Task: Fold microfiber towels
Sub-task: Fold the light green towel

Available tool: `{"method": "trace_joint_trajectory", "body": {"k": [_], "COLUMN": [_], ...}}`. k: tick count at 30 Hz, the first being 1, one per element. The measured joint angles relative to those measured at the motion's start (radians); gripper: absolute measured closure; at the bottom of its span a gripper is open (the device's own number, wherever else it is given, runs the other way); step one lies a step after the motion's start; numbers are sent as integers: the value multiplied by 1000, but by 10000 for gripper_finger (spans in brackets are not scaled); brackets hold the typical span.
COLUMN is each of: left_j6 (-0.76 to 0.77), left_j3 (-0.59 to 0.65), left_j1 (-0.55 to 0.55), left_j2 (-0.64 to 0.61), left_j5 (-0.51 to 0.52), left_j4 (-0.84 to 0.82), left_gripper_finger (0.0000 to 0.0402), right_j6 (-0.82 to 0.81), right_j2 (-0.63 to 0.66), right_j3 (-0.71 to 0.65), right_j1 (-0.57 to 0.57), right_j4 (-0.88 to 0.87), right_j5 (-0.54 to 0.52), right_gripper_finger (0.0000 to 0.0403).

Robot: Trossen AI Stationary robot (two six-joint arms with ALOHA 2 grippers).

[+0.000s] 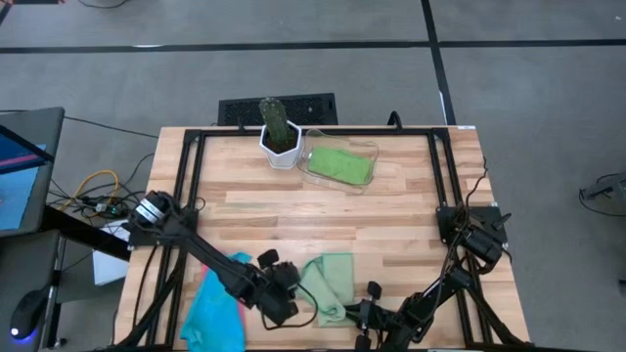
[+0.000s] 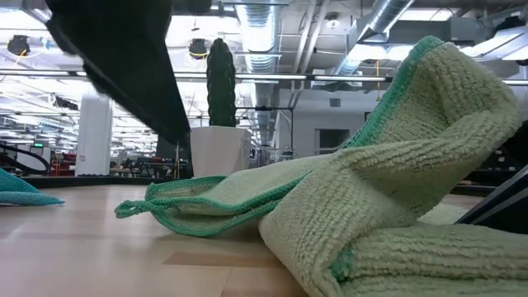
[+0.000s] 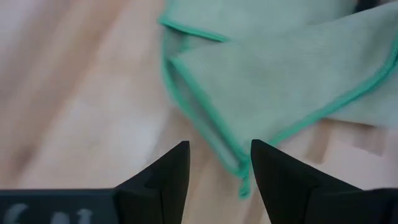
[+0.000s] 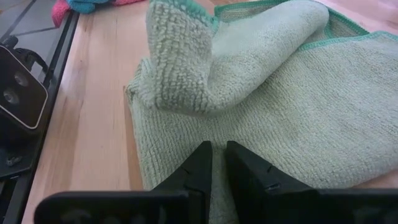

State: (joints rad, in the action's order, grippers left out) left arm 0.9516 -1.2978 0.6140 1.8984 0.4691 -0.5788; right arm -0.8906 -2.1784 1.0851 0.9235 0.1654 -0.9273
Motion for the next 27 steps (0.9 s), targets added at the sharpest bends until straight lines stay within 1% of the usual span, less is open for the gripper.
{"method": "trace_joint_trajectory", "body": {"k": [3, 8, 20, 22, 27], "left_j6": [14, 37, 34, 45, 95], "left_j3": [25, 41, 44, 75, 165], "left_j1": [-14, -16, -13, -9, -5], "left_j2": [0, 0, 0, 0, 2], "left_j5": [-32, -36, 42, 51, 27], "left_j4": [44, 69, 73, 116, 257], "left_gripper_finger": [237, 237, 237, 237, 237], "right_j6": [0, 0, 1, 1, 2], "right_j2": [0, 0, 0, 0, 0], "right_j3": [0, 0, 0, 0, 0], "right_j1": [-1, -1, -1, -1, -1], "right_j4": [0, 0, 0, -1, -1], "right_j5": [3, 5, 9, 9, 10], "right_gripper_finger": [328, 328, 328, 328, 328]}}
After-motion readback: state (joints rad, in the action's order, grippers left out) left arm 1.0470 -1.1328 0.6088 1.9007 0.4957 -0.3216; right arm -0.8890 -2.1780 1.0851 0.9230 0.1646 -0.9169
